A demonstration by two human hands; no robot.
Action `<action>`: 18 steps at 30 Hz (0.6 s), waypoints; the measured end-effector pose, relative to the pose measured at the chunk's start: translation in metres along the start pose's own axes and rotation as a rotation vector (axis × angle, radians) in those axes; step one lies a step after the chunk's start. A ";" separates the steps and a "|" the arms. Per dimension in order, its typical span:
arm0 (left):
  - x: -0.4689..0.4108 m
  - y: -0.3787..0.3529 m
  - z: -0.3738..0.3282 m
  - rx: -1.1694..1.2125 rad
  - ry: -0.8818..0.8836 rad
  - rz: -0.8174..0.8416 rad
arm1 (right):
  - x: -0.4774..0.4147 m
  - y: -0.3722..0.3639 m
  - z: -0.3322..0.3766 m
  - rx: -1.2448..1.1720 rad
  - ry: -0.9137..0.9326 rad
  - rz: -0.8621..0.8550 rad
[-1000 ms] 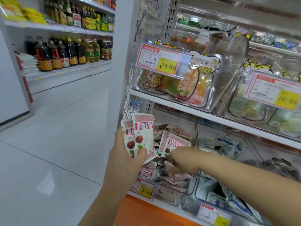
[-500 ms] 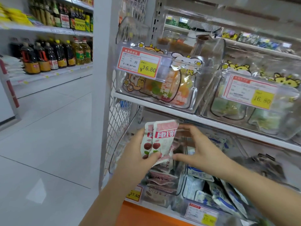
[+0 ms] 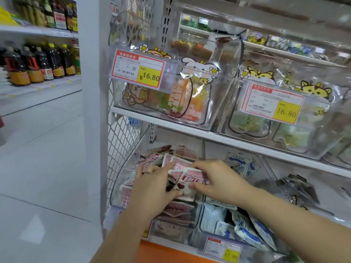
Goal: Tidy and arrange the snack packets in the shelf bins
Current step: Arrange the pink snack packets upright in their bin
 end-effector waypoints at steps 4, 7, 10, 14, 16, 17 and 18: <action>0.005 0.009 0.019 -0.060 0.019 0.006 | -0.017 -0.009 0.014 0.347 0.070 0.121; 0.012 0.009 0.025 -0.078 0.012 0.014 | -0.032 -0.021 0.020 0.426 0.070 0.229; 0.016 0.006 0.029 -0.051 -0.023 -0.005 | -0.039 -0.033 0.024 0.498 0.083 0.316; 0.017 0.007 0.032 -0.023 -0.059 -0.038 | -0.032 -0.039 0.031 0.513 0.132 0.465; 0.018 0.008 0.034 -0.016 -0.072 -0.064 | -0.027 -0.027 0.031 0.358 0.106 0.563; 0.018 0.008 0.034 -0.011 -0.079 -0.077 | -0.026 -0.022 0.030 0.299 0.103 0.595; 0.016 0.008 0.035 -0.003 -0.080 -0.089 | -0.026 -0.019 0.028 0.277 0.111 0.605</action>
Point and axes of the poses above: each hand's wrist, its own x-axis away from the middle knuckle, its own y-axis out of the back of the hand, z = x × y, the point moved 1 cm from there along -x, towards the middle knuckle, and after that the axes turned 5 degrees about x, right-handed, at the moved point
